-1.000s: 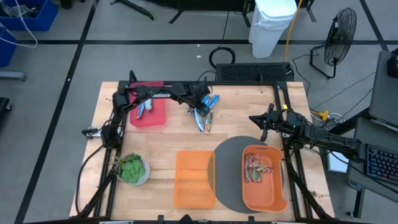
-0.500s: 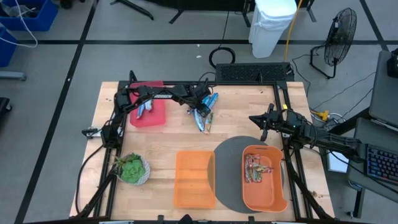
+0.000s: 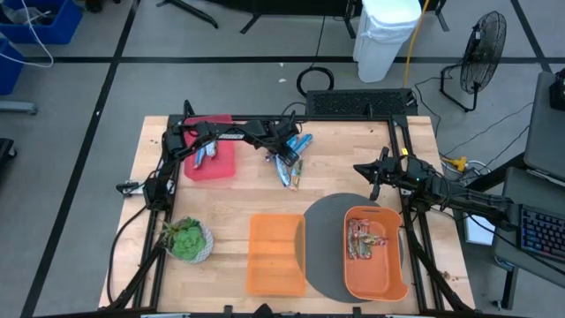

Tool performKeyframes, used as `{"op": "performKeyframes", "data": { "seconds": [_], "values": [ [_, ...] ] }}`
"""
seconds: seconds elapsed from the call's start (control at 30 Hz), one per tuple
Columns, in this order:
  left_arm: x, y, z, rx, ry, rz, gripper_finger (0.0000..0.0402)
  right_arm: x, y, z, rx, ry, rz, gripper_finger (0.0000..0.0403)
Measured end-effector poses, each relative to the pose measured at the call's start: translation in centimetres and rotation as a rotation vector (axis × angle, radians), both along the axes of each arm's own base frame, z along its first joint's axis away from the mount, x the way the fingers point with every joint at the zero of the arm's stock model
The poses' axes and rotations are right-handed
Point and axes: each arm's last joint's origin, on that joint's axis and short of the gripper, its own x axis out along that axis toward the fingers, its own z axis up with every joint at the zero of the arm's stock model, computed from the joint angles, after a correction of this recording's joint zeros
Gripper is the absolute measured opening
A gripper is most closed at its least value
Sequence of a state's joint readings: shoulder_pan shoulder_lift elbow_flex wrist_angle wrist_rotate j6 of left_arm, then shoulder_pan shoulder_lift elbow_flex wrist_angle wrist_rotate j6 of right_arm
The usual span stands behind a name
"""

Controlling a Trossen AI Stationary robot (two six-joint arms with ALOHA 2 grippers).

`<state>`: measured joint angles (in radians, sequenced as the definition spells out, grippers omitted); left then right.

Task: Pick and place Granola Bars by type
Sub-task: Put the top yellow granola bar into the red bin

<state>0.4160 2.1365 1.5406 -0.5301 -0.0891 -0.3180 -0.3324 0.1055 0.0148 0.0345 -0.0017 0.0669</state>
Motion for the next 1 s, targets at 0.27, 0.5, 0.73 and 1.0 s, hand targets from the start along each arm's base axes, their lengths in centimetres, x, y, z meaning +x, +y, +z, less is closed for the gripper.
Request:
{"op": "performKeyframes", "data": {
  "seconds": [0.27, 0.5, 0.73, 1.0],
  "values": [
    [-0.1, 0.0, -0.1, 0.001, 0.018, -0.002, 0.0091, 0.0, 0.0, 0.0, 0.000, 0.000, 0.000, 0.0000],
    [0.3, -0.3, 0.1, 0.047, 0.007, -0.013, 0.0046, 0.0, 0.0, 0.0, 0.000, 0.000, 0.000, 0.0000],
    [1.0, -0.7, 0.3, 0.084, -0.036, -0.054, 0.0008, 0.0, 0.0, 0.0, 0.000, 0.000, 0.000, 0.0000],
    [0.9, -0.7, 0.3, 0.110, -0.022, -0.040, 0.0005, 0.0, 0.0, 0.0, 0.000, 0.000, 0.000, 0.0000]
  ]
}}
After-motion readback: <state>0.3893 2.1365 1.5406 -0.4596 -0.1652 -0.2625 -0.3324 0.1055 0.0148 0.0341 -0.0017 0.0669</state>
